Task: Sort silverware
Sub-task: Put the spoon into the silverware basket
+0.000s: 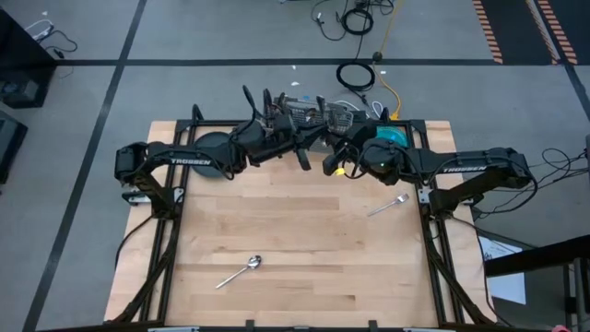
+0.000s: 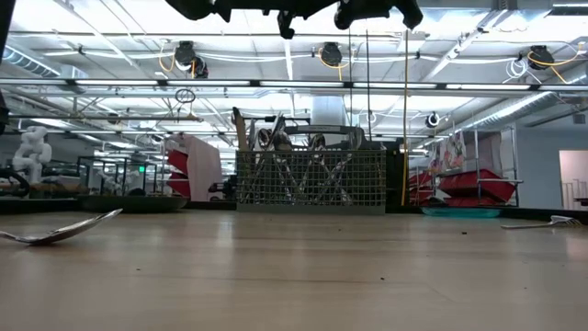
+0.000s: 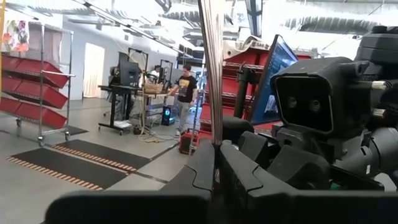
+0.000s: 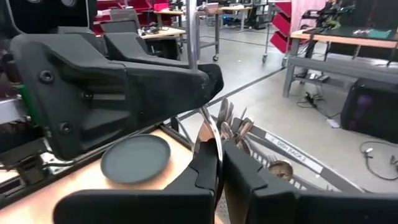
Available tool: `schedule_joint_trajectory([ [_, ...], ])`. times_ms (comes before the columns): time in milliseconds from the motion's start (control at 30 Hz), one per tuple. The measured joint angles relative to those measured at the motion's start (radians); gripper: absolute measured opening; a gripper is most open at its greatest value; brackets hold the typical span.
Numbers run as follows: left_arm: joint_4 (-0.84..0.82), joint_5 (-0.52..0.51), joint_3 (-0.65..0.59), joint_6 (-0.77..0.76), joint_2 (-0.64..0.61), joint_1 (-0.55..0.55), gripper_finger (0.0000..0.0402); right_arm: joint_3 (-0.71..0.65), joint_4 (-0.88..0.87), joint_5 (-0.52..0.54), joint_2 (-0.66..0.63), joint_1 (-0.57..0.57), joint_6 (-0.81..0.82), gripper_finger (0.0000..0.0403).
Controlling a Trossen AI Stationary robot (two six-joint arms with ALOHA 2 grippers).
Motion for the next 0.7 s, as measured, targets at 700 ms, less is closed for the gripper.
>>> schedule_joint_trajectory([
  [700,-0.403,0.518,0.056,0.017,-0.044,0.203,0.0109,0.001,0.029,0.167,-0.058,-0.016,-0.14,0.0],
])
